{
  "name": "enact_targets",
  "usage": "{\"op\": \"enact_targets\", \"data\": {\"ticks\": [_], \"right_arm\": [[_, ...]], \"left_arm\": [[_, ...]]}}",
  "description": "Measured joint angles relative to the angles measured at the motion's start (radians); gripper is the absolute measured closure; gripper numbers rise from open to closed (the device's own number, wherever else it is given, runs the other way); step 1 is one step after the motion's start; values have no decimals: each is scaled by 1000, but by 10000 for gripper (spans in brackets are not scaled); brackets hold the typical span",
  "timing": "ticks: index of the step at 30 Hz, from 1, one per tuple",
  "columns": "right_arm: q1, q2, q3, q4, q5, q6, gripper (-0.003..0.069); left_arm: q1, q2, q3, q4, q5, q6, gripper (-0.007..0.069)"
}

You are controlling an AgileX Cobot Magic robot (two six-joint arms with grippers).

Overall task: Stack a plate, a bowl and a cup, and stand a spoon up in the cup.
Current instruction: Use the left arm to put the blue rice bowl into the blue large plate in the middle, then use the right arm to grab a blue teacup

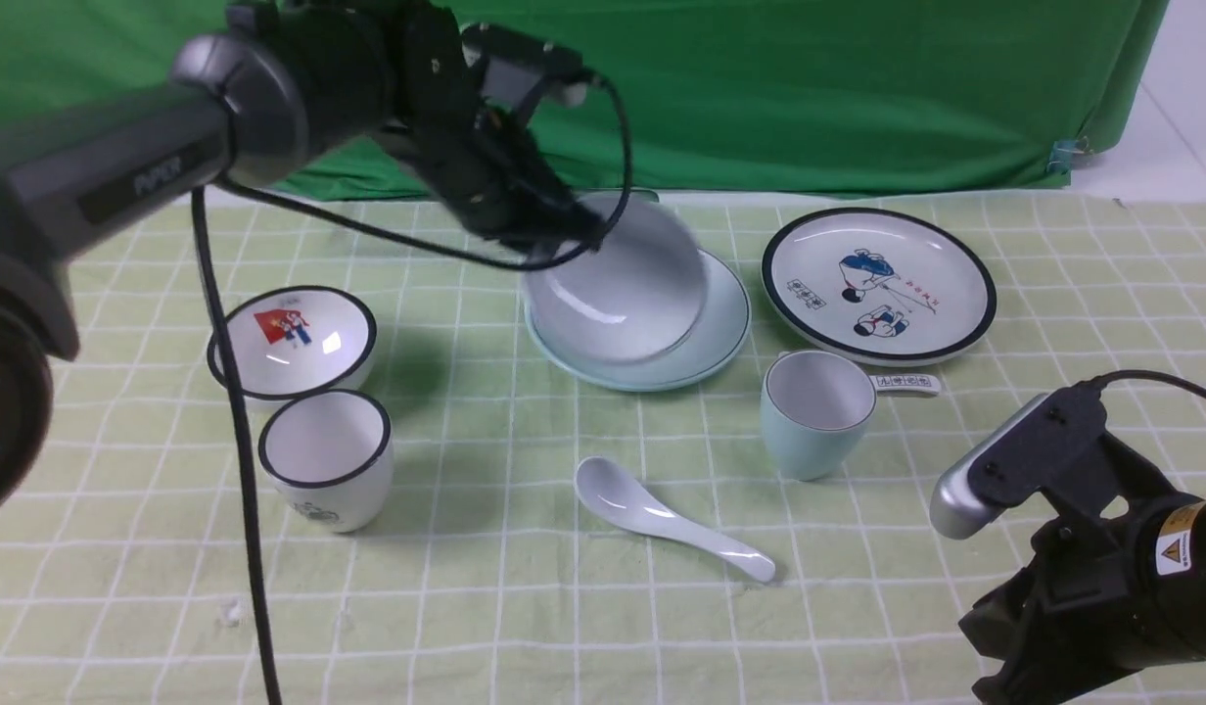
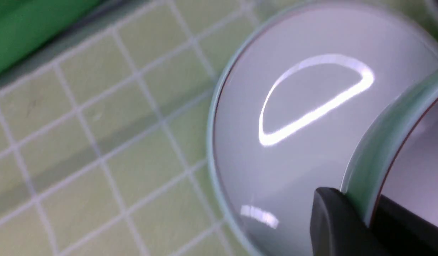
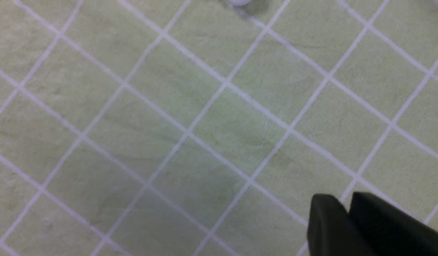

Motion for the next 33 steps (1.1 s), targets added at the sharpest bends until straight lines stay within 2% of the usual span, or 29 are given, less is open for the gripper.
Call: {"op": "enact_targets", "data": {"ticks": [5, 8, 11, 15, 16, 19, 20, 22, 27, 30, 33], "right_arm": [[0, 0, 0, 0, -1, 4, 524], [0, 0, 0, 0, -9, 32, 519], [0, 5, -11, 0, -17, 65, 496], [-2, 77, -138, 0, 83, 77, 412], [-2, 82, -147, 0, 93, 79, 400], [-6, 194, -322, 0, 124, 87, 297], [-6, 201, -332, 0, 124, 87, 297], [-9, 295, -458, -1, 122, 111, 246], [-9, 467, -635, -50, 106, 138, 234], [-9, 544, -696, -148, 106, 177, 234], [-9, 595, -720, -223, 104, 210, 234]], "left_arm": [[0, 88, -1, -63, -145, -2, 634], [2, 133, -1, -69, -154, -3, 629], [2, 140, -1, -62, -143, -6, 589], [2, 126, -1, -2, -89, -6, 442], [2, 120, -1, 7, -84, -6, 433], [2, 30, -1, 89, 4, -14, 277], [2, 15, -1, 100, 14, -17, 270], [2, -88, -1, 174, 84, -89, 205], [2, -319, -1, 303, 243, -171, 186], [2, -469, 0, 330, 320, -205, 217], [2, -596, 29, 319, 329, -218, 257]]}}
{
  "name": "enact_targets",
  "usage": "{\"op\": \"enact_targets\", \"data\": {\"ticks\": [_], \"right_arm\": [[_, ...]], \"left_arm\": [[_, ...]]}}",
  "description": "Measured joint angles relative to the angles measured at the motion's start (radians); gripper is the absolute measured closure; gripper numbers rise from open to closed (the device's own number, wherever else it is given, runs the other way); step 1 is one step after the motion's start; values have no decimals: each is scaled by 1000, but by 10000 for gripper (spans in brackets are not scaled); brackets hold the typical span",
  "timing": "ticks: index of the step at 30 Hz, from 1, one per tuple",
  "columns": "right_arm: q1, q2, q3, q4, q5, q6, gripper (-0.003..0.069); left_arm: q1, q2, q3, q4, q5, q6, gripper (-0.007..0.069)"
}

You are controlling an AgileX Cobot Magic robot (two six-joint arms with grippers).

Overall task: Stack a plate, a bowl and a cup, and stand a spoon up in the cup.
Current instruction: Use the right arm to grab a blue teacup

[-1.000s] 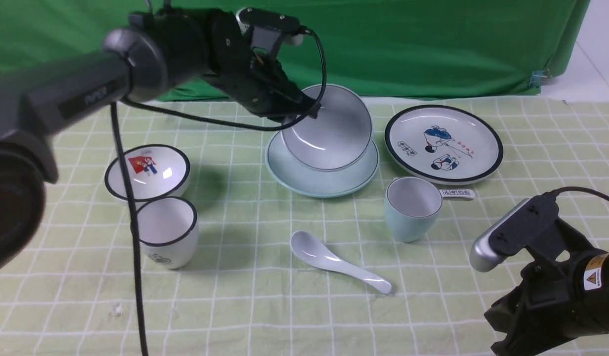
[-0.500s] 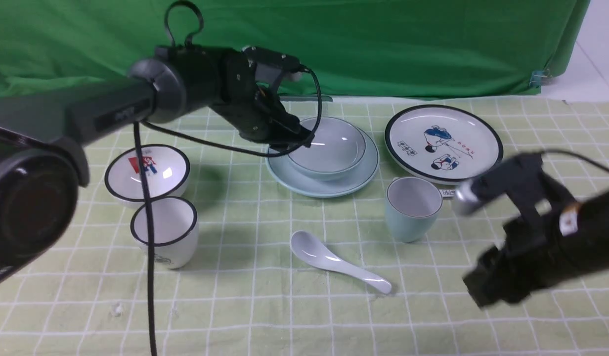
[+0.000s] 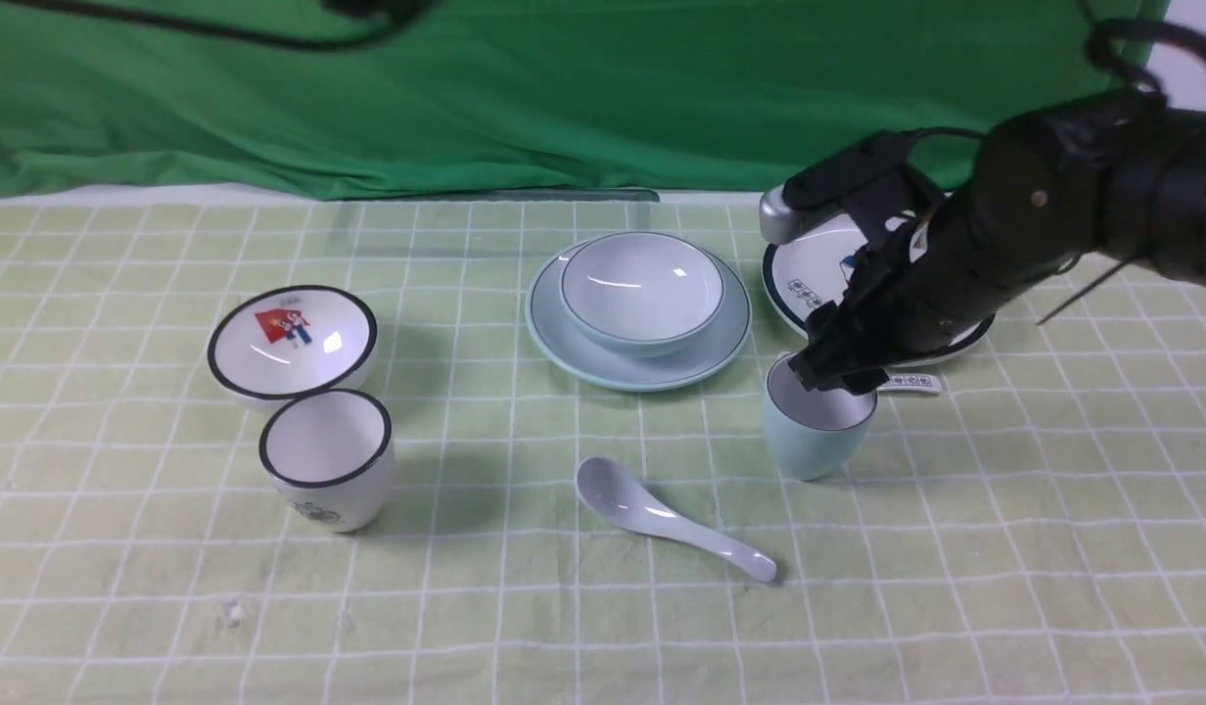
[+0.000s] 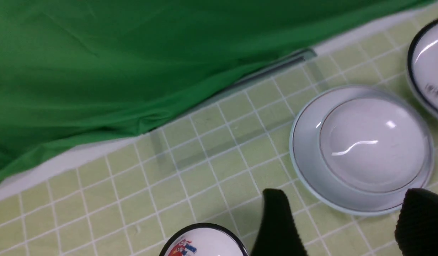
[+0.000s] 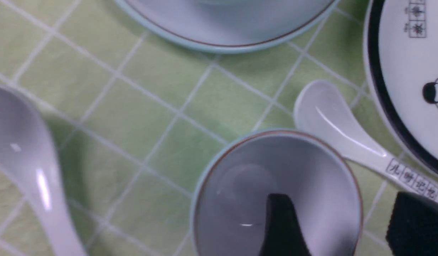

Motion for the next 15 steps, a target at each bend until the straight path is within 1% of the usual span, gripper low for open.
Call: {"op": "enact_targets", "data": {"ticks": [3, 4, 7, 9, 10, 11, 13, 14, 15], "right_arm": [[0, 40, -5, -27, -4, 7, 242], [0, 53, -5, -27, -4, 3, 263], [0, 80, -5, -27, -3, -23, 420], [0, 84, -11, -27, -1, -30, 552], [0, 84, -23, -15, 8, -30, 571], [0, 83, -36, -9, 17, -34, 575], [0, 83, -94, 1, 57, -42, 574], [1, 84, -129, 5, 84, -44, 574], [1, 84, -129, 7, 90, -44, 574]], "left_arm": [[0, -153, 71, -23, -2, -3, 300], [0, -215, 117, -28, -1, -3, 320], [0, -359, 272, -26, -1, -5, 372], [0, -449, 370, 14, -2, -5, 397], [0, -484, 413, 39, -2, -3, 407], [0, -517, 467, 66, -2, -3, 414], [0, -601, 579, 136, 19, -30, 423], [0, -637, 636, 159, 27, -42, 424], [0, -644, 648, 163, 29, -45, 424]]}}
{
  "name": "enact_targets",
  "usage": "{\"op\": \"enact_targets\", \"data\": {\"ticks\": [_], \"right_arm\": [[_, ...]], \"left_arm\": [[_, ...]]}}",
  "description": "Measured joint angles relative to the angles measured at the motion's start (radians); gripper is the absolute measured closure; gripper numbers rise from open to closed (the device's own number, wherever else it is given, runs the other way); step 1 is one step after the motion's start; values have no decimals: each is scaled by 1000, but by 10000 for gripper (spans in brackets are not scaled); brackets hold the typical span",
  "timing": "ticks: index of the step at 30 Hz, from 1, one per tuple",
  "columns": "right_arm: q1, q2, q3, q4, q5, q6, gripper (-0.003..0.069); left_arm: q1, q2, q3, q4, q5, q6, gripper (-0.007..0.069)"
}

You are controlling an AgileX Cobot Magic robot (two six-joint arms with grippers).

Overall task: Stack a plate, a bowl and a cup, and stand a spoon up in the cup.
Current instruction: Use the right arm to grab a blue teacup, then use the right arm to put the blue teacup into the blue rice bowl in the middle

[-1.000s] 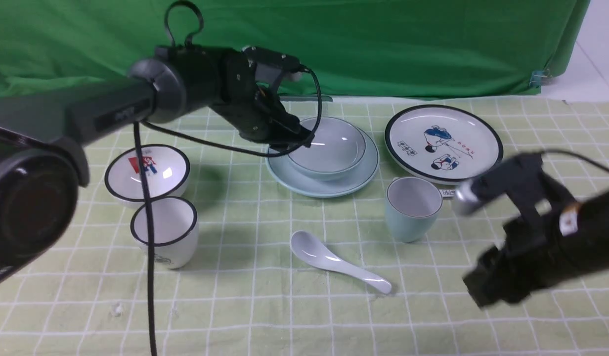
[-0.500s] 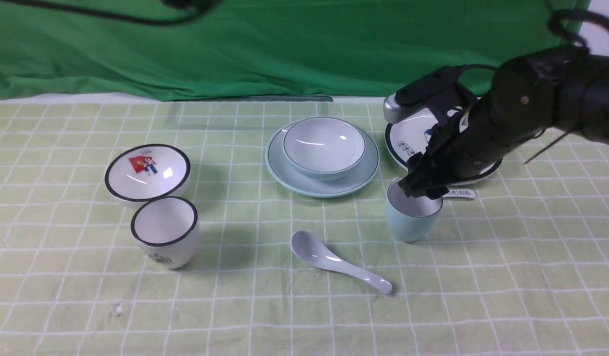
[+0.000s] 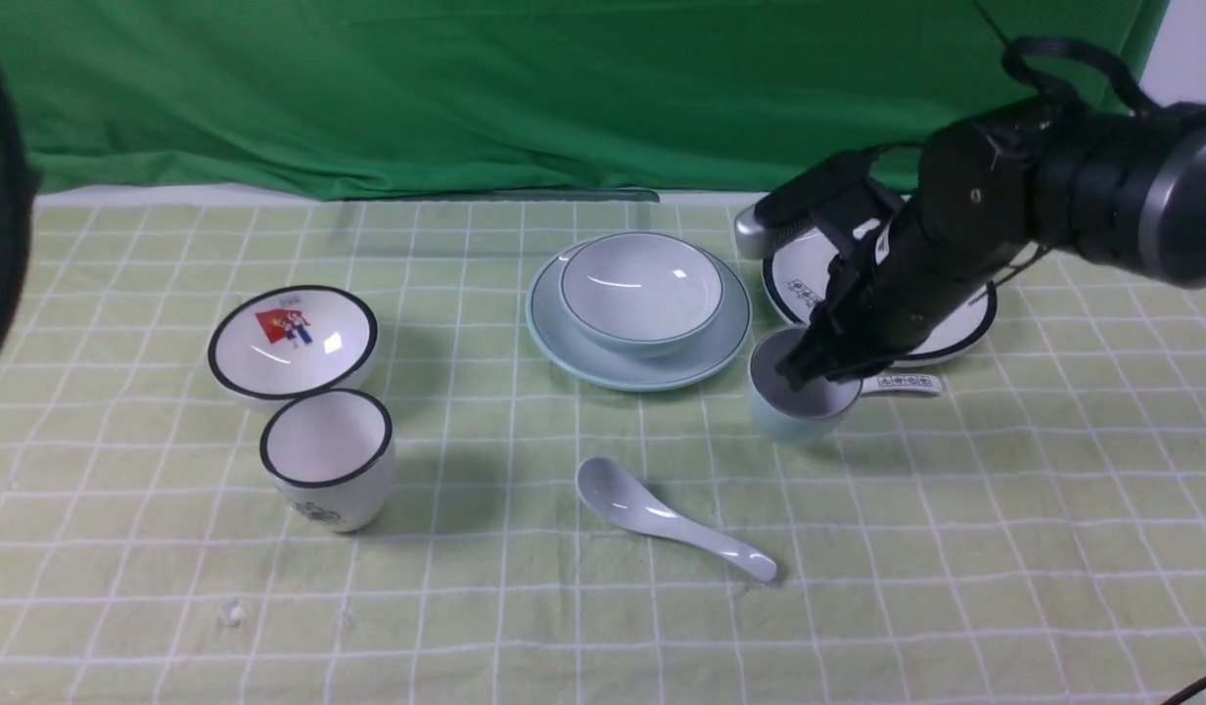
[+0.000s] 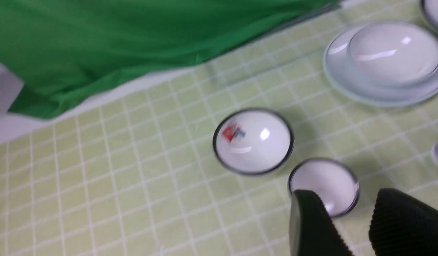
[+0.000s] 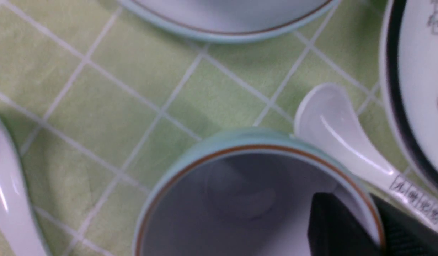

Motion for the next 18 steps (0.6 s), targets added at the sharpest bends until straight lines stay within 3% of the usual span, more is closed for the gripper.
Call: {"op": "enact_targets", "data": {"ticks": [4, 7, 18], "right_arm": [[17, 20, -185, 19, 56, -3, 574], [36, 111, -386, 41, 67, -2, 574], [49, 411, -705, 48, 127, 83, 574]], "left_arm": [[0, -96, 201, 19, -4, -15, 424], [0, -133, 371, 27, -103, -15, 424], [0, -137, 482, -62, -410, -10, 419]]}}
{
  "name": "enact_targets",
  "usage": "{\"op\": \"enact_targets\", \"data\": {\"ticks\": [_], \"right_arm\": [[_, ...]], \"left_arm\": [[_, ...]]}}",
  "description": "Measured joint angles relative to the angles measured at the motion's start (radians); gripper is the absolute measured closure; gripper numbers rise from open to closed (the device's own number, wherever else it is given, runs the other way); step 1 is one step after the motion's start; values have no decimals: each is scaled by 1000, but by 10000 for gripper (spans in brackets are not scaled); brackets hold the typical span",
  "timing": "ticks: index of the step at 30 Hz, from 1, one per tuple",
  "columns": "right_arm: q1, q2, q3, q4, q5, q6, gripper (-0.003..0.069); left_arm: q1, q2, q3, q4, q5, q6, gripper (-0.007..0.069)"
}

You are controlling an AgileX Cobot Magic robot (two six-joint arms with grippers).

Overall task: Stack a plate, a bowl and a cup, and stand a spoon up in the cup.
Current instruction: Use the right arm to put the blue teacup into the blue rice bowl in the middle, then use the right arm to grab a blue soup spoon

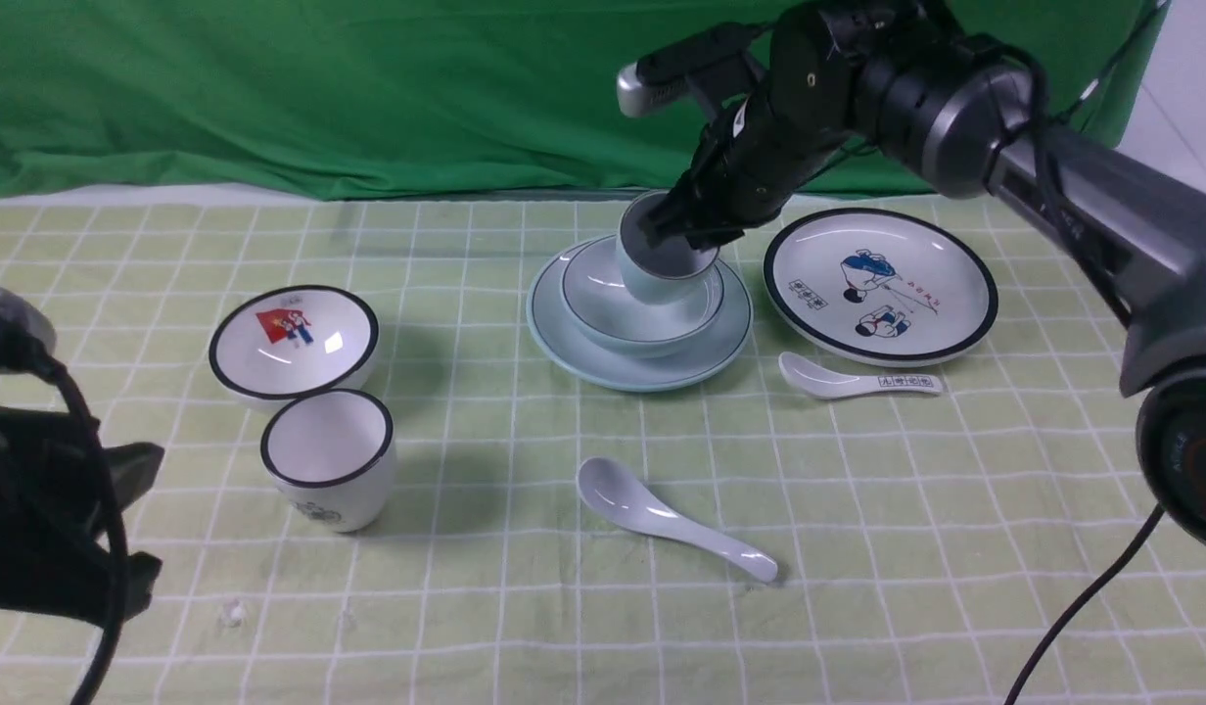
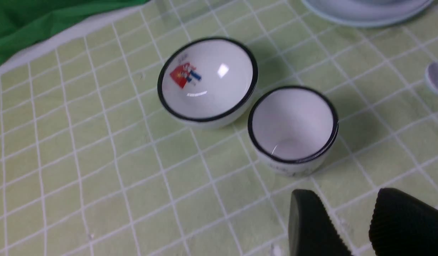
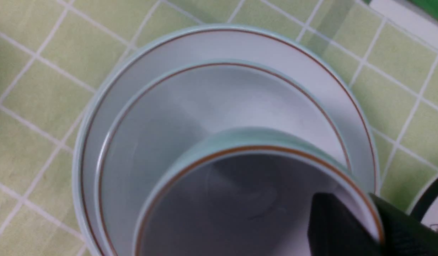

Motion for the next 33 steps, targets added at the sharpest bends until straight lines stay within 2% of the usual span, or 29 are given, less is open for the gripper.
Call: {"op": "enact_targets", "data": {"ticks": [5, 7, 11, 14, 21, 22, 28, 31, 33], "right_arm": [[3, 18, -8, 4, 3, 27, 565], [4, 19, -9, 20, 4, 39, 519], [4, 17, -10, 66, 5, 44, 375], [4, -1, -6, 87, 22, 41, 317], [2, -154, 72, 100, 71, -5, 309], [1, -186, 92, 101, 83, -6, 315], [58, -282, 338, 100, 291, -11, 572], [139, -278, 500, 104, 332, -13, 642], [190, -278, 592, 111, 317, -24, 649]], "left_arm": [[0, 0, 0, -37, -52, 0, 416], [0, 0, 0, -41, -54, 2, 414], [0, -1, 0, -43, -54, 2, 412], [0, -1, 0, -43, -54, 2, 410], [0, -2, 0, -44, -54, 2, 405], [0, -2, 0, -50, -54, 2, 404], [0, -2, 0, -103, -51, 1, 402], [0, -2, 0, -108, -49, 1, 400], [0, -2, 0, -110, -47, 1, 398]]}}
